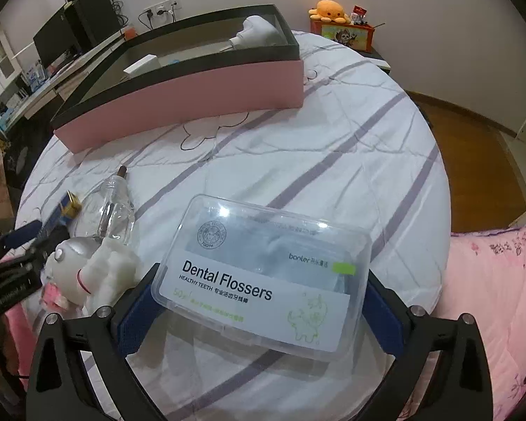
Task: Organize rigid objects
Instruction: 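Grasp the blue-gold tube box with the left tool while the right tool grasps the Dental Flossers case, then carry the tube box and Dental Flossers case into the box and release both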
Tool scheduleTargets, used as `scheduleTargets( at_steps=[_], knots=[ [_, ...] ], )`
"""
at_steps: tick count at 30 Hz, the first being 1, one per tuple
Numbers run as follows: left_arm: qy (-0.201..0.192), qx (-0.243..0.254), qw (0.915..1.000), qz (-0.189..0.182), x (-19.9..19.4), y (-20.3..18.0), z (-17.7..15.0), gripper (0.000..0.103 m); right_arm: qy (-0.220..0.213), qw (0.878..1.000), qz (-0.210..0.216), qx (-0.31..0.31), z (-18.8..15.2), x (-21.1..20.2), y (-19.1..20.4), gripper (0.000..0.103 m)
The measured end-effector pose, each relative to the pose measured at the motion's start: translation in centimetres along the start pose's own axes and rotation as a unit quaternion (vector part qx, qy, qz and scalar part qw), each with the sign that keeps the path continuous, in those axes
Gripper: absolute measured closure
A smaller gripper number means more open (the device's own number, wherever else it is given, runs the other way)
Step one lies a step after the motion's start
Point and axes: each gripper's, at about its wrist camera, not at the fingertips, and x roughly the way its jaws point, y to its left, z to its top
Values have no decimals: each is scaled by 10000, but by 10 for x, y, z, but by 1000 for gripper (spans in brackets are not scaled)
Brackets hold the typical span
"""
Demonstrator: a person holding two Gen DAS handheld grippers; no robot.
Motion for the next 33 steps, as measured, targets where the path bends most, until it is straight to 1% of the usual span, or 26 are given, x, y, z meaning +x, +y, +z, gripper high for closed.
scheduleTargets(
  at_steps=[1, 7, 13, 19, 26, 29, 33],
  knots=[
    [19, 4, 10000, -33, -1, -3, 1, 75, -3, 10000, 7, -22, 0, -1, 0, 2],
    [57, 41, 10000, -41, -6, -5, 3, 82, 4, 10000, 58, -34, 4, -3, -1, 2],
    [57, -69, 9999, -65, -9, 2, 2, 83, -116, 9999, 108, -27, 12, -9, 1, 2],
    [-66, -97, 9999, -23, -20, 4, 2, 83, -338, 9993, 108, -122, 11, -27, 6, 2],
    [-385, -141, 9991, 68, -43, 7, 6, 83, -710, 9973, 92, -162, 16, -52, 8, 2],
    [-560, -172, 9982, 92, -57, 9, 11, 83, -957, 9952, 87, -203, 20, -69, 10, 2],
    [-907, -187, 9951, 332, -78, 10, 20, 83, -1335, 9907, 125, -236, 25, -94, 9, 2]
  ],
)
